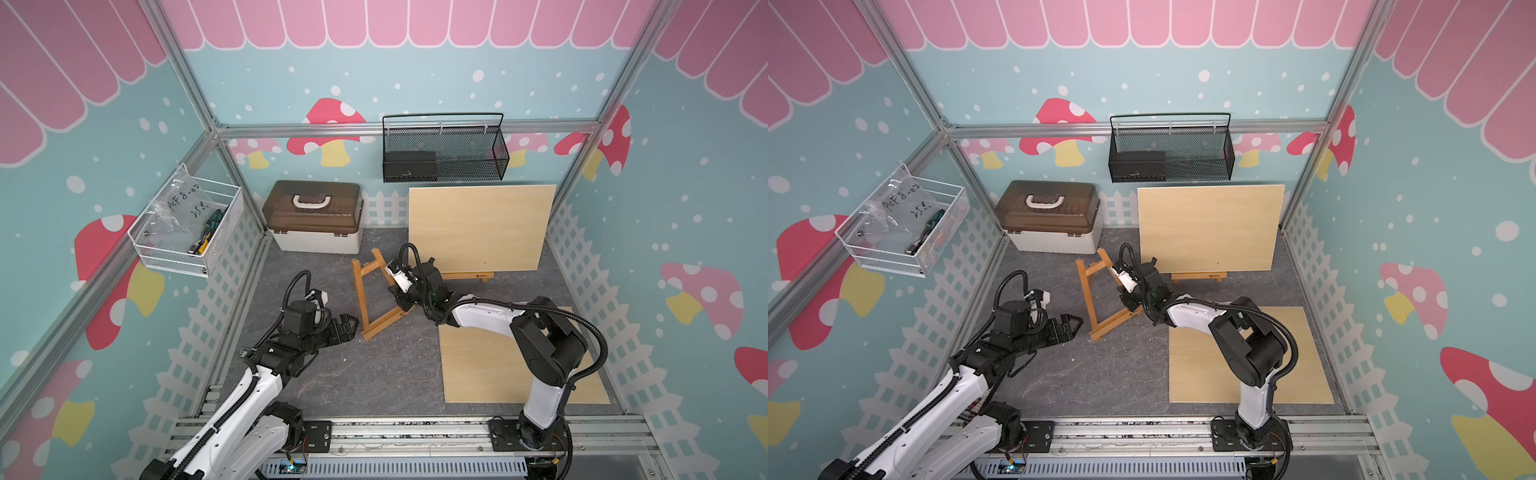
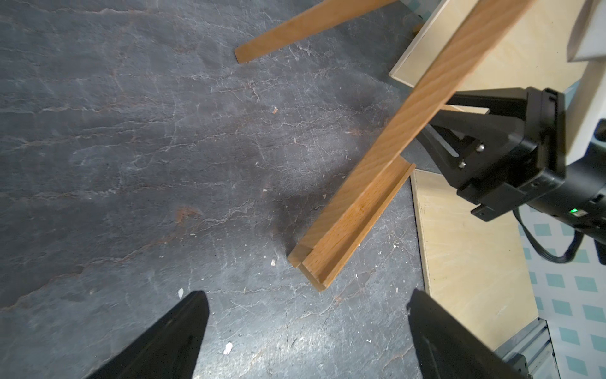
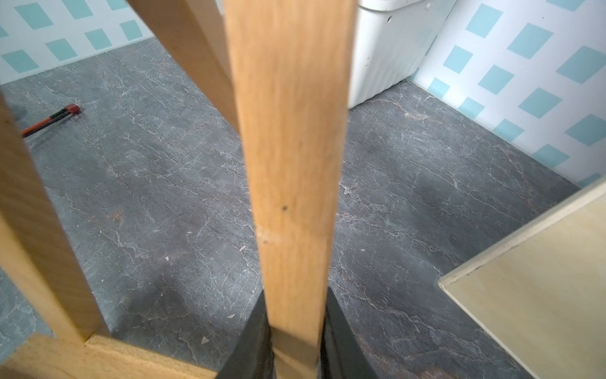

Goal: Disassemble the easel
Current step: Pick up the easel at the center of the board.

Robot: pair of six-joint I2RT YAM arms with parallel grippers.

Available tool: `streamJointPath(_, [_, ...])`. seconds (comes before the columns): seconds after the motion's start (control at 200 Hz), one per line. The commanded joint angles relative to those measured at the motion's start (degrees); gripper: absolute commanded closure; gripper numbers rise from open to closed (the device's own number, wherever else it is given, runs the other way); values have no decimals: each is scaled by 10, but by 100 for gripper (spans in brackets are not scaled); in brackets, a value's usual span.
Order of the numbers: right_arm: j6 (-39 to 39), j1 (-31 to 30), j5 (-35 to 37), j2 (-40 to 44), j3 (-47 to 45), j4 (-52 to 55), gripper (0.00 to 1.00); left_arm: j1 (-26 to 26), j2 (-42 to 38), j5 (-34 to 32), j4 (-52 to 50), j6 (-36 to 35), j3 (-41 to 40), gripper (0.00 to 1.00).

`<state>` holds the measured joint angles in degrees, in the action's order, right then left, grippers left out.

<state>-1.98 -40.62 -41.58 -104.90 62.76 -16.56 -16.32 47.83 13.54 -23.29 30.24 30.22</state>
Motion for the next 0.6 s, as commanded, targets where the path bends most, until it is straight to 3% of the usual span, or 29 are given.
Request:
streamJointPath(0.0, [7, -4, 14, 31, 26, 0, 79, 13, -13, 3, 7, 5, -7, 2])
streamJointPath(0.305, [12, -4, 25, 82, 24, 47, 79, 59, -17, 35, 11, 2, 6, 2])
streamJointPath(0.595, [-1, -4, 28, 151, -14, 80, 79, 70, 21, 65, 51, -1, 14, 2])
